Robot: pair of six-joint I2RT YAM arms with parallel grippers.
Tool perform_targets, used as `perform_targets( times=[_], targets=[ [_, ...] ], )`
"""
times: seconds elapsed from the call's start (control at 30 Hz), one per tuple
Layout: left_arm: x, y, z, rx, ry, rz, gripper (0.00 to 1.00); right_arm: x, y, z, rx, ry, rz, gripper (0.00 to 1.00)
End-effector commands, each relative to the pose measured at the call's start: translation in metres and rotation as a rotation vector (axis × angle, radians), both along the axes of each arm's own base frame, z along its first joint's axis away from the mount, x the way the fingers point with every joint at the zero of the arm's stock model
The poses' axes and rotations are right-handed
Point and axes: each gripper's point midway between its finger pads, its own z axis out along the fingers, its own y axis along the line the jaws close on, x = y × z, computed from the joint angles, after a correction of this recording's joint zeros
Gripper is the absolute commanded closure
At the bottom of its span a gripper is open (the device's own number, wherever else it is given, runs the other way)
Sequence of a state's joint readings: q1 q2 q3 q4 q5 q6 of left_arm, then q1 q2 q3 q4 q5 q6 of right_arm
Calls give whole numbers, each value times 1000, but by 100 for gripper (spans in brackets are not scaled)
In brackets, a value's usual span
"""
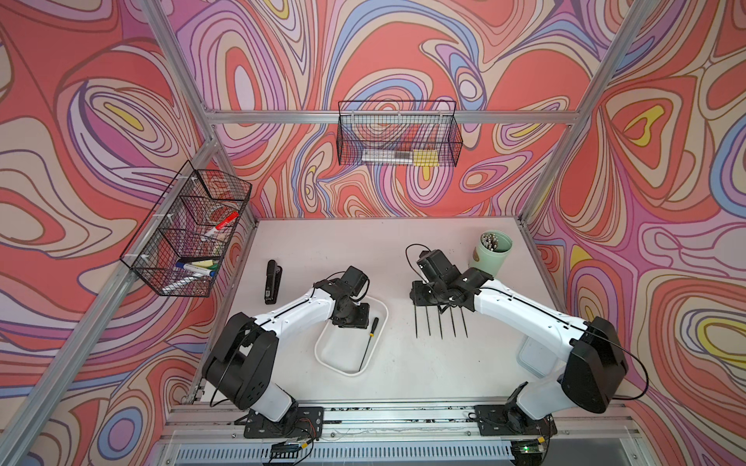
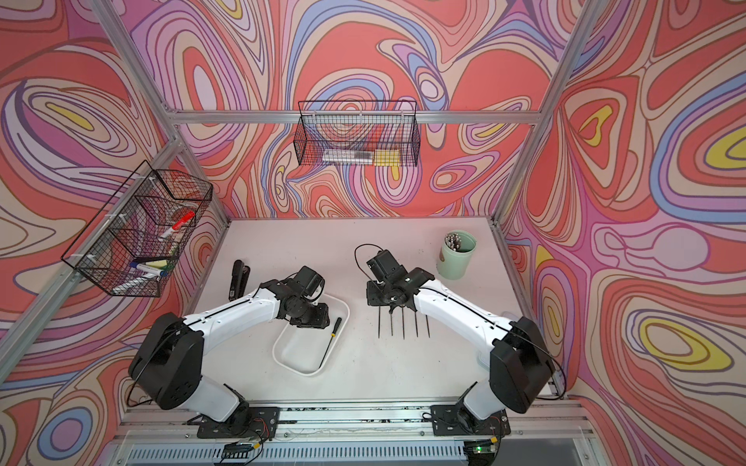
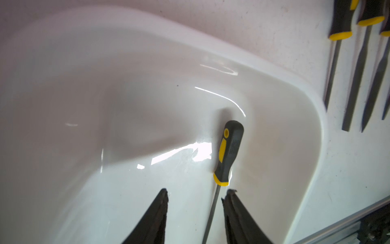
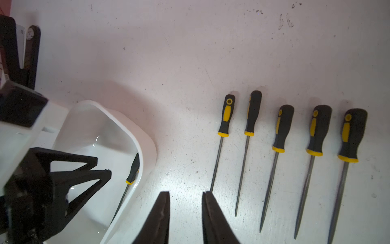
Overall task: Take the file tool out of the storage box
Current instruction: Place the file tool at the center of the board, then pick up the file tool from the storage box.
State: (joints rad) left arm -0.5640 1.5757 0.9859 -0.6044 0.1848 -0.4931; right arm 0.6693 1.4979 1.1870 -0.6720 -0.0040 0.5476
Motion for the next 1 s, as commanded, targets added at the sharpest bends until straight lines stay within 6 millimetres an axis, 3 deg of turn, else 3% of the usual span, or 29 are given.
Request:
perform_targets(
  times=[0.0,0.2,0.7,0.8,0.87,0.97],
  targets=[
    [10,-14,4,-20,-24,-46,54,-11,5,4,78,21,61,64],
    [17,-28,-2,-20,-21,-72,54,-14,-4,3,91,28,60,58],
    [13,-42,-21,66,9,-113,56,-17,-7,-1,102,30,69,58],
    [13,-43,-26,96,8,-107,61,-19,-8,-1,103,30,66,58],
    [13,-43,-27,111,6,-104,72,-20,-10,-1,105,25,62,58],
    [12,-42,-29,151,-3,-111,74,-22,-11,-1,105,23,61,58]
  ],
)
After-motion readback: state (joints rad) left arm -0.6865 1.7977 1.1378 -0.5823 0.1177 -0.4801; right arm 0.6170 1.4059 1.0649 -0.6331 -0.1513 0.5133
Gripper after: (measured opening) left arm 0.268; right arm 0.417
